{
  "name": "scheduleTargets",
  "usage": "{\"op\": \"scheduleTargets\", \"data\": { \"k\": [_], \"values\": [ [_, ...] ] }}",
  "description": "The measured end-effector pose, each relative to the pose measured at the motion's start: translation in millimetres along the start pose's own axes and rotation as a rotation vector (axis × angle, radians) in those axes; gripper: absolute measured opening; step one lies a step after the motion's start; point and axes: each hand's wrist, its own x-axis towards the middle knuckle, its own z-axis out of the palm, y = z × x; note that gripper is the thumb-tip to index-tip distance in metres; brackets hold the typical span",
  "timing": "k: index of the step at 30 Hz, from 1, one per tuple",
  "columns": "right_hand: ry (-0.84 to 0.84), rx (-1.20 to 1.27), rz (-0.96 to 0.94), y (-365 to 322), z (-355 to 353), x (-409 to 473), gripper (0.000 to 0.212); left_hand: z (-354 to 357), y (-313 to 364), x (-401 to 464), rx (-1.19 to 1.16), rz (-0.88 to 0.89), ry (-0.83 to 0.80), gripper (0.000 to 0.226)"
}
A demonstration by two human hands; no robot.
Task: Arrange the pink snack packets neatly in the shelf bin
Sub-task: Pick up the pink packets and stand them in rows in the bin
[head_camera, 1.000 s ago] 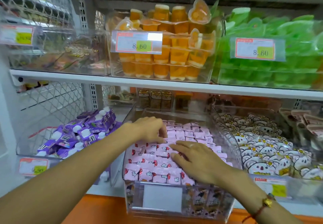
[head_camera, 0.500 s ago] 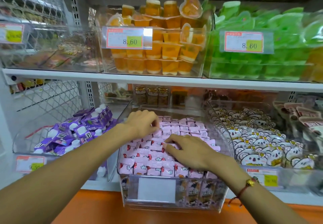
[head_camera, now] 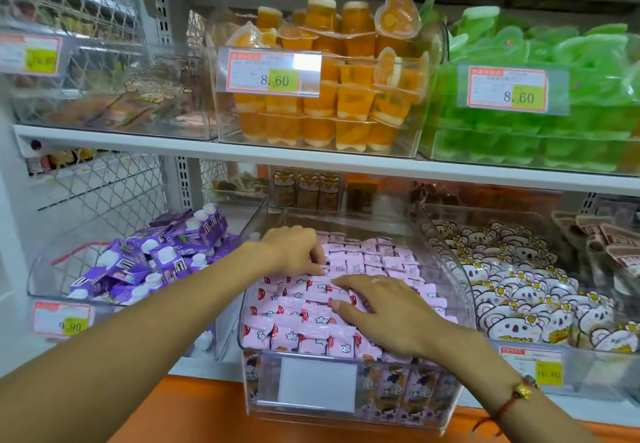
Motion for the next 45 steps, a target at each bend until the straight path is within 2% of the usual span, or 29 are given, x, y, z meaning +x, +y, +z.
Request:
{"op": "scheduleTargets", "data": {
  "k": [6,13,15,18,20,21,23,25,28,30,32,34,36,37,40,45],
  "values": [
    [-0.042,-0.064,0.000,0.0,2.5,3.4,0.057,-7.1,-3.8,-4.5,-0.077,-0.017,0.095,0.022],
    [-0.051,-0.055,0.014,2.6,4.0,4.2,0.057,-22.8,1.5,-11.7,-0.418,-0.035,0.459,0.022],
    [-0.044,-0.053,0.017,2.5,4.7,4.2,0.057,-22.6,4.4,-19.4,-0.575,-0.077,0.583,0.019],
    [-0.025,0.014,0.004,0.7,2.4,2.0,0.052,-22.3,12.0,-36.9,-0.950,-0.158,0.816,0.014],
    [0.090,0.190,0.008,-3.9,-4.4,-1.2,0.043,-21.4,20.2,-51.7,-1.204,-0.191,0.899,0.013],
    [0.207,0.271,0.017,-5.4,-8.8,-1.4,0.038,-20.3,24.5,-59.6,-1.315,-0.206,0.916,0.015],
    [0.461,0.390,0.062,-10.1,-18.4,-2.0,0.032,-15.6,31.2,-73.4,-1.462,-0.245,0.930,0.019],
    [0.587,0.489,0.007,-20.6,-26.1,-4.3,0.038,-10.7,37.3,-84.2,-1.536,-0.281,0.920,0.025],
    [0.506,0.429,-0.179,-42.1,-29.3,-11.6,0.055,-4.2,45.6,-94.6,-1.631,-0.308,0.860,0.030],
    [0.534,0.307,-0.277,-46.3,-26.6,-13.3,0.053,-2.2,50.5,-99.4,-1.704,-0.305,0.782,0.033],
    [0.569,0.340,-0.252,-45.0,-27.4,-12.7,0.041,-0.8,53.5,-103.1,-1.737,-0.293,0.706,0.036],
    [0.470,0.706,-0.092,-42.8,-32.8,-12.4,0.029,0.7,55.1,-105.4,-1.698,-0.270,0.653,0.036],
    [0.237,1.221,0.141,-41.6,-38.9,-12.6,0.023,2.5,56.1,-107.3,-1.590,-0.239,0.613,0.035],
    [0.143,1.368,0.214,-40.4,-40.9,-13.2,0.024,2.9,57.2,-108.4,-1.545,-0.216,0.588,0.039],
    [-0.005,1.519,0.275,-37.3,-42.7,-15.3,0.024,4.3,59.4,-110.3,-1.518,-0.143,0.527,0.049],
    [-0.104,1.581,0.253,-36.9,-42.9,-17.2,0.032,2.0,54.5,-112.0,-1.509,-0.149,0.592,0.034]
  ]
}}
